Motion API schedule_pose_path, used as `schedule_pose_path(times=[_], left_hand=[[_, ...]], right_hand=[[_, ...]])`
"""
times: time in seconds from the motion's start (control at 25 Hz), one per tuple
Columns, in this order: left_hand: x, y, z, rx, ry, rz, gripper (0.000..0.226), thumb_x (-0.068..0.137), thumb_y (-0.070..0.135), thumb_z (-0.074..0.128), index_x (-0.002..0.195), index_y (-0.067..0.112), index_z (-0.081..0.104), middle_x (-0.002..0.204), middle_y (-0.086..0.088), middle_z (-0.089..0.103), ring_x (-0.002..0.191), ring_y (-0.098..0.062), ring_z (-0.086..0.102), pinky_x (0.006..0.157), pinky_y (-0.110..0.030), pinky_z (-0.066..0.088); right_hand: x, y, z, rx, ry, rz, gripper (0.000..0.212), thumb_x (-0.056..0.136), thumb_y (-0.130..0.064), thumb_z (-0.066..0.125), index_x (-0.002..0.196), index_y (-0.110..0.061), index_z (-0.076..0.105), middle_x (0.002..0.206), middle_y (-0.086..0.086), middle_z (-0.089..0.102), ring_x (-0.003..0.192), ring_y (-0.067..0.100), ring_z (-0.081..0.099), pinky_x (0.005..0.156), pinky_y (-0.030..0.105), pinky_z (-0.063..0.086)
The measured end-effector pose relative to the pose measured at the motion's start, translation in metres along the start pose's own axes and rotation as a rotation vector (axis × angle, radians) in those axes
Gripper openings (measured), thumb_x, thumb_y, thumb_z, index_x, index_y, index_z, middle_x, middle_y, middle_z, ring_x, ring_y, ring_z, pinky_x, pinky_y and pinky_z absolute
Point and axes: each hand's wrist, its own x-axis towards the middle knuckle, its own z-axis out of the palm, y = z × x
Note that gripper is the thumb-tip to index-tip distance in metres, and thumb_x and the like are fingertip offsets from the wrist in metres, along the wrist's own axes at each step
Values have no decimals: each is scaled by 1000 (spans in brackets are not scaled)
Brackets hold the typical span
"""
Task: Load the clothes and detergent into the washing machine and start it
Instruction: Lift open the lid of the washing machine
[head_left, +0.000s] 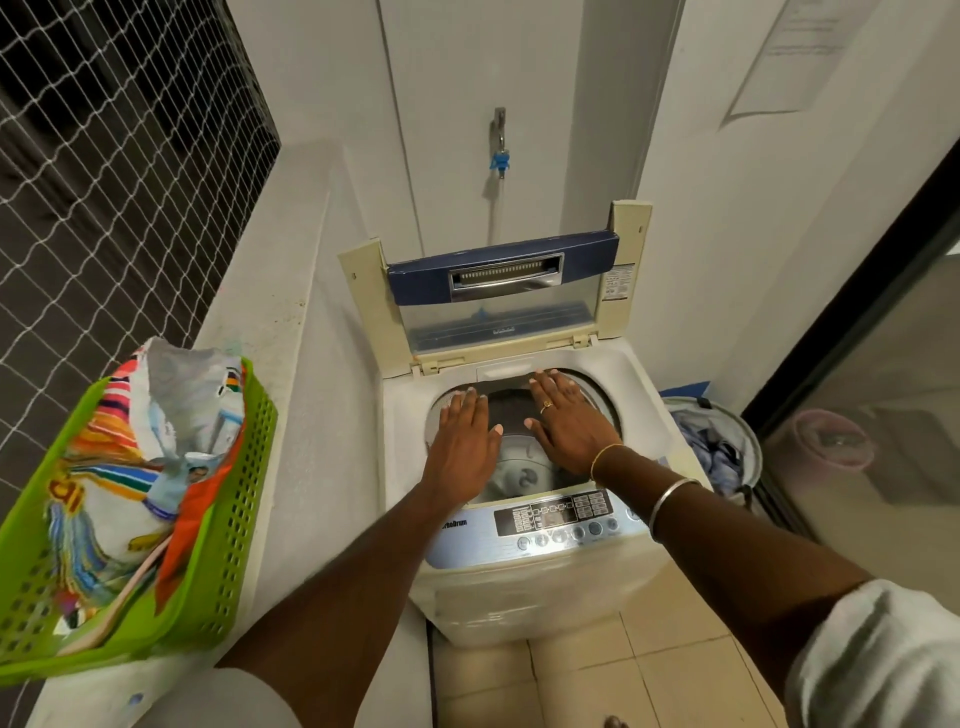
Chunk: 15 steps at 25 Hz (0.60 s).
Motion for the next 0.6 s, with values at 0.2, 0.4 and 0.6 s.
schedule_pose_path(times=[0.2, 0.4, 0.6], left_hand=[[-12, 20, 1, -9, -10, 21, 56, 106, 41, 26, 155, 13, 23, 163, -8, 18, 152, -24, 11, 124, -41, 11], [-19, 54, 7, 32, -14, 44, 53, 106, 38, 27, 153, 12, 30, 161, -8, 28, 151, -25, 17, 124, -41, 14], [-23, 118, 19, 16, -42, 82, 54, 106, 36, 26, 153, 9, 29, 160, -11, 27, 151, -27, 15, 124, -43, 13]], right_hand=[[-26, 10, -7, 28, -5, 13, 67, 103, -48, 27, 157, -12, 9, 165, 9, 6, 152, 24, 0, 124, 39, 7], [-58, 32, -14, 61, 7, 56, 66, 104, -48, 26, 157, -14, 8, 165, 7, 4, 152, 23, 1, 118, 32, 0], [-101, 74, -19, 82, -4, 61, 65, 104, -47, 24, 156, -11, 10, 165, 10, 6, 152, 26, 3, 122, 35, 4]])
